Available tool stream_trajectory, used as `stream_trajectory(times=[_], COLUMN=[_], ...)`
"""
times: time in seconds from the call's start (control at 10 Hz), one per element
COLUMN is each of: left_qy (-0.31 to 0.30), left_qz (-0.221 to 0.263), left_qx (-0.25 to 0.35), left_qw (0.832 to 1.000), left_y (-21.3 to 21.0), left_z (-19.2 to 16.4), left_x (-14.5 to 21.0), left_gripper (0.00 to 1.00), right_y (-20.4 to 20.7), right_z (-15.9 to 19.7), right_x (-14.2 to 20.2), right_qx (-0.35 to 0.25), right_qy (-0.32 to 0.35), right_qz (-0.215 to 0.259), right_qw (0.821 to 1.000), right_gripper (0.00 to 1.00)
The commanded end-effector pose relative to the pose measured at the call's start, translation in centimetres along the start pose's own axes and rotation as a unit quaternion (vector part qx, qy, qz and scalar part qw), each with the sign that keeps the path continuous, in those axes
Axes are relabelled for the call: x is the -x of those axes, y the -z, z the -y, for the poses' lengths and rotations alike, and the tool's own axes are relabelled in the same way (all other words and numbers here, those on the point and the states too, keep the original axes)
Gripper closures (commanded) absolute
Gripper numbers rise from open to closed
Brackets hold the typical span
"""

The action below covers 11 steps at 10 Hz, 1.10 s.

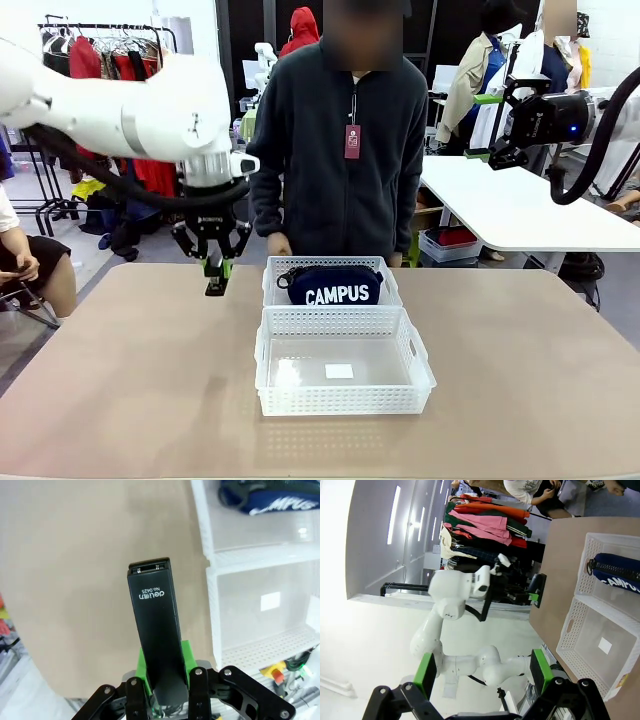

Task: Distribute items into two baskets.
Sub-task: Pick up the Stapler that the person points to.

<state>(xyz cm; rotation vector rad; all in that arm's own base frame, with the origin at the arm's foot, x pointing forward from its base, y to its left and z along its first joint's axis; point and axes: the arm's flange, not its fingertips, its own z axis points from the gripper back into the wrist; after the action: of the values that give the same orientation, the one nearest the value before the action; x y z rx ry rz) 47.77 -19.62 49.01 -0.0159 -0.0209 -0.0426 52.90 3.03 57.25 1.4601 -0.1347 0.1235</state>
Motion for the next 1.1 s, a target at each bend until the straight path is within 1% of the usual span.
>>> stream_trajectory(times=[0.0,0.3,0.4,0.5,0.8,1.0], left_qy=[0.007,0.013,0.018,0.021,0.03,0.025], left_qz=[-0.005,0.006,-0.006,-0.01,0.002,0.011], left_qx=[-0.005,-0.005,0.002,0.006,-0.003,-0.011], left_qw=[1.0,1.0,1.0,1.0,1.0,1.0], left_y=[-3.4,-9.1,-10.6,-11.9,-15.3,-17.3], left_z=[0.0,0.0,-0.1,0.3,0.6,0.1], left_x=[0.4,0.9,1.0,1.3,2.0,2.0], left_gripper=[1.0,1.0,1.0,1.0,1.0,1.0], right_y=[0.0,0.0,0.0,0.0,0.0,0.0], right_z=[-0.2,-0.2,-0.2,-0.2,-0.2,-0.2], right_x=[0.1,0.1,0.1,0.1,0.1,0.1], right_qx=[-0.002,-0.002,-0.002,-0.002,-0.002,-0.002], right_qy=[-0.002,-0.002,-0.002,-0.002,-0.002,-0.002], right_qz=[0.001,0.001,0.001,0.001,0.001,0.001], right_qw=[1.0,1.0,1.0,1.0,1.0,1.0], right_gripper=[0.0,0.0,0.0,0.0,0.0,0.0])
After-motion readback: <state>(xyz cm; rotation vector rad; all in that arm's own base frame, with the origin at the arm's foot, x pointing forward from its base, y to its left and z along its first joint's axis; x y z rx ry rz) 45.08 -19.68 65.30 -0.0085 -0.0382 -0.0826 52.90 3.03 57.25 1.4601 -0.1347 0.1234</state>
